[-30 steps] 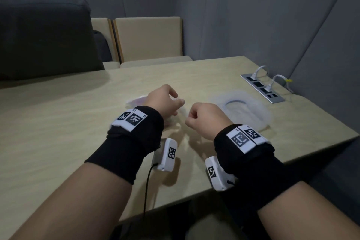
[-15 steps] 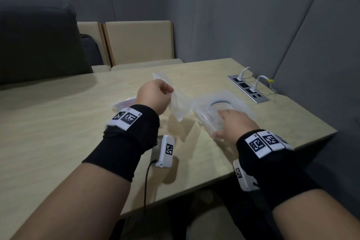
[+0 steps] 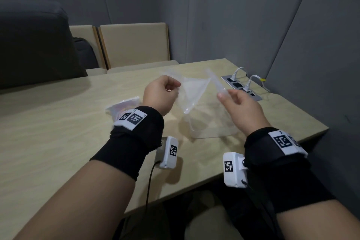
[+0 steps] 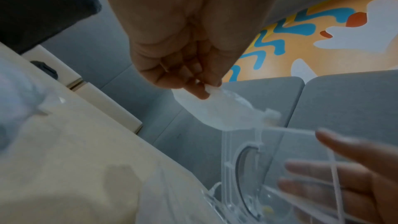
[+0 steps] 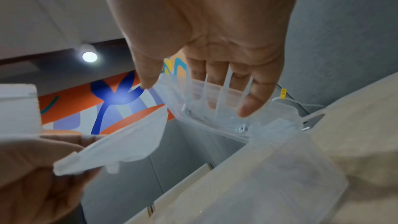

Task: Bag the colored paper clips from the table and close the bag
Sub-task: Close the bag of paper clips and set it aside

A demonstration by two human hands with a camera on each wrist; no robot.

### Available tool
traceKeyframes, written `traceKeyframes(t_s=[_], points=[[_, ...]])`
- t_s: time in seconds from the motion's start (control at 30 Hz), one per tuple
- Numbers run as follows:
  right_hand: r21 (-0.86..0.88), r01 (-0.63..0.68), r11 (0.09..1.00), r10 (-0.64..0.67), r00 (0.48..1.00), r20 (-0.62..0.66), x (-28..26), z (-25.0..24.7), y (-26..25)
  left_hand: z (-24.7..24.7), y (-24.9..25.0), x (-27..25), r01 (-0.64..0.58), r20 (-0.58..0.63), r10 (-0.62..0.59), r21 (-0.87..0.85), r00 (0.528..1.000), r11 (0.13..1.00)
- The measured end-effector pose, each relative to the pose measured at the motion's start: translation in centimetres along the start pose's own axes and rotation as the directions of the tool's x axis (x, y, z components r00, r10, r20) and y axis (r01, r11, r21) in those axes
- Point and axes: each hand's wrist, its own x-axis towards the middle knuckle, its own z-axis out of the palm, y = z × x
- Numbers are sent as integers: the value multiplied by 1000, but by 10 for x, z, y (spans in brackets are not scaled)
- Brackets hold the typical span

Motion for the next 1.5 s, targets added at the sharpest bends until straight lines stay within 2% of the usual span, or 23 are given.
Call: traceKeyframes(t_s=[0.1,0.17,0.2,0.23,0.3,0.33,0.43,0.53,0.6,0.7,0.8,0.9,1.03,1.07,1.17,1.23,1.27,1.3,1.37,1.4,1.43,1.47,1.5], points=[[77,-22,997,28,996,-81,-2,-3,-5,19,2,1,-41,108,35,55,994,998],[92,-24,995,32,995,-91,-3,-2,-6,35,1,2,-79,266,21,206,964,975],[94,-27,995,35,996,-86,-3,-1,-6,45,1,1,-96,350,-25,323,937,942],[90,-31,995,38,996,-77,-3,0,-6,53,-2,1,-110,401,-93,455,911,884],[78,-34,996,39,997,-62,-4,2,-5,63,-1,-3,-136,412,-217,674,885,726],[75,-31,997,36,998,-60,-4,3,-5,66,1,-5,-190,429,-221,728,876,659],[61,-30,998,34,998,-62,-3,3,-5,72,8,-14,-423,585,-170,729,793,538],[38,-26,999,28,998,-50,-3,4,-5,76,10,-21,-499,675,-290,712,678,494],[24,-27,999,28,999,-37,-4,4,-5,76,12,-23,-517,708,-316,688,631,509],[5,-29,1000,29,999,-14,-3,5,-3,74,20,-19,-533,758,-290,628,584,567],[-4,-27,1000,27,1000,-3,-1,5,0,74,21,-13,-485,722,-322,665,612,568],[-12,-24,1000,24,1000,3,-1,5,2,76,15,-9,-459,665,-355,726,657,511],[-19,-19,1000,19,1000,10,-1,5,0,74,11,-10,-499,653,-209,714,728,492],[-23,-20,1000,20,1000,12,-1,6,0,73,12,-11,-507,669,-197,694,717,512],[-49,-16,999,18,999,33,-2,8,-1,67,15,-13,-520,737,-229,628,636,578],[-97,-8,995,14,998,63,-2,9,-3,59,14,-8,-465,750,-185,563,635,684],[-137,-4,991,16,996,84,-2,10,-3,54,11,-5,-423,732,-146,531,666,734],[-186,5,983,15,994,107,-2,11,-3,49,9,-1,-372,684,-103,509,722,776],[-295,31,955,15,988,152,-1,16,-1,38,7,6,-212,482,-51,475,875,854],[-358,44,933,22,984,179,-2,18,-1,32,6,9,-135,352,-39,457,935,879],[-425,55,903,40,977,210,-2,22,-2,28,4,12,-81,241,-34,447,970,891],[-494,67,867,65,968,244,-3,25,-2,25,3,15,-51,179,-35,451,983,891],[-560,79,825,93,958,272,-3,29,-2,23,2,16,-40,166,-43,465,985,884]])
